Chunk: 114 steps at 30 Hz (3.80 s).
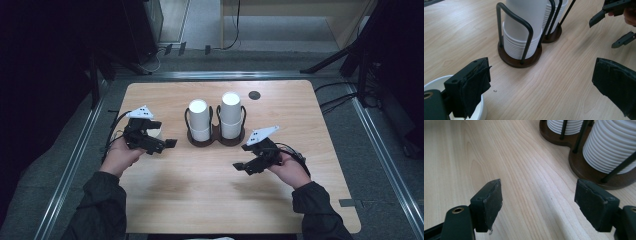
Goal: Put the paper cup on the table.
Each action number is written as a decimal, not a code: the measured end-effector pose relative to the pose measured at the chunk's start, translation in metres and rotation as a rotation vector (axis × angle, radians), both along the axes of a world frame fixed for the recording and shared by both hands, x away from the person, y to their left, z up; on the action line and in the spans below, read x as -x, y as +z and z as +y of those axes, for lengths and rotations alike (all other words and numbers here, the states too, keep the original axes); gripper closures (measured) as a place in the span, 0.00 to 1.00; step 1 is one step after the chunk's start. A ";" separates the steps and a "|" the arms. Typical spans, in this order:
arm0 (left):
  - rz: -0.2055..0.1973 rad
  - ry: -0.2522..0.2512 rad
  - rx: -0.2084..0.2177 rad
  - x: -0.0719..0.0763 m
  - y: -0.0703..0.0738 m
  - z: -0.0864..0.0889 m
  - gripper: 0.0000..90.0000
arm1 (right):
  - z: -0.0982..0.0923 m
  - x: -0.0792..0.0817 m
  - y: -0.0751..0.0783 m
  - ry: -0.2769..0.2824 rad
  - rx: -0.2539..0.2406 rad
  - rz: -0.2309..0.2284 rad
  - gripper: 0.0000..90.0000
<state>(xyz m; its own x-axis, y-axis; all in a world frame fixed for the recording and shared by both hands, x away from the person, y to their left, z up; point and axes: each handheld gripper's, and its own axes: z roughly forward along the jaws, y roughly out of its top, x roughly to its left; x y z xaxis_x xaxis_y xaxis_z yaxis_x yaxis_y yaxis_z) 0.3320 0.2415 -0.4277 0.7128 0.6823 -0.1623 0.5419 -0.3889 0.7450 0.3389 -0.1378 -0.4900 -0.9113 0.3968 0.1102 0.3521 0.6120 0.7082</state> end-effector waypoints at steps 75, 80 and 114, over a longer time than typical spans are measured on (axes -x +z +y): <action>-0.042 -0.147 -0.100 0.018 -0.075 -0.113 0.02 | 0.010 -0.001 -0.007 -0.003 0.029 -0.008 0.25; -0.045 -0.141 -0.091 0.017 -0.075 -0.114 0.02 | 0.011 0.000 -0.007 0.000 0.030 -0.008 0.25; -0.059 -0.169 -0.104 0.018 -0.072 -0.112 0.02 | 0.019 0.003 -0.009 0.028 0.047 -0.004 0.25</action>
